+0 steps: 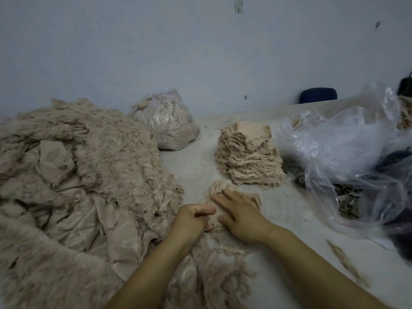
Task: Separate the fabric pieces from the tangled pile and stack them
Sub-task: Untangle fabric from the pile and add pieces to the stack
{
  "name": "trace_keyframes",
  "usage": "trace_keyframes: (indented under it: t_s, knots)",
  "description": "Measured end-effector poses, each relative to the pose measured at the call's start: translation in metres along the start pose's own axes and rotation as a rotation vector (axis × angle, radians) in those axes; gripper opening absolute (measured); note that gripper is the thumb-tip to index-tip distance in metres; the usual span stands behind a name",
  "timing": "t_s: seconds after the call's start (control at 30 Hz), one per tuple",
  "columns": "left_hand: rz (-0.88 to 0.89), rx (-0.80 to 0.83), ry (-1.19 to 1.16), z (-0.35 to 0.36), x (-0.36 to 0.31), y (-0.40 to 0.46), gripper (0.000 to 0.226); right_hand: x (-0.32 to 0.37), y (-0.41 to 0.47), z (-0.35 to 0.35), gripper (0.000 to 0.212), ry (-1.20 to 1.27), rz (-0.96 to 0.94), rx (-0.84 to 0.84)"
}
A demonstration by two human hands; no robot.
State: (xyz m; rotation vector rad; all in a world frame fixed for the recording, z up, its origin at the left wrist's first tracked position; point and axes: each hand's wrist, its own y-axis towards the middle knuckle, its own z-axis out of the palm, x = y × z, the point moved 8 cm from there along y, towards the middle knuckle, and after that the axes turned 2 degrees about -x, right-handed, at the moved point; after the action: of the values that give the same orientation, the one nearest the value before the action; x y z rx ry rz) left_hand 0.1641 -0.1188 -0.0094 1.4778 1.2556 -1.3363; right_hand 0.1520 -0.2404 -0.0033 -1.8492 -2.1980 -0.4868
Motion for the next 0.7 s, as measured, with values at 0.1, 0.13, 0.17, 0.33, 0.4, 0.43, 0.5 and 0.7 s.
trace_keyframes:
  t_s: [0.1,0.13,0.17,0.33,0.4,0.43,0.5,0.7]
  knots:
    - [-0.010,-0.016,-0.023,-0.002,-0.002,-0.002,0.030,0.011,0.009,-0.009,0.061,-0.034,-0.047,0.072]
    - [-0.011,-0.013,-0.030,-0.004,-0.005,-0.004,0.027,0.014,0.011,-0.013,0.060,-0.012,-0.054,0.086]
    - [0.006,-0.013,-0.019,-0.006,-0.008,-0.005,0.023,0.017,0.013,-0.019,0.058,0.026,-0.061,0.079]
    - [0.306,0.013,0.287,-0.031,-0.056,-0.022,0.013,0.039,-0.017,-0.060,0.017,0.445,-0.137,-0.398]
    - [0.291,0.307,0.363,-0.031,-0.059,-0.043,0.014,0.051,-0.036,-0.044,0.006,0.606,-0.148,-0.298]
    - [0.267,0.471,0.463,-0.031,-0.052,-0.056,0.024,0.058,-0.045,-0.029,0.006,0.637,-0.167,-0.162]
    - [0.262,0.672,0.782,-0.036,-0.030,-0.079,0.045,0.066,-0.065,0.000,0.016,0.509,-0.219,0.107]
    - [0.328,0.579,1.043,-0.050,-0.003,-0.097,0.022,0.035,-0.080,-0.020,0.015,0.780,-0.015,-0.099]
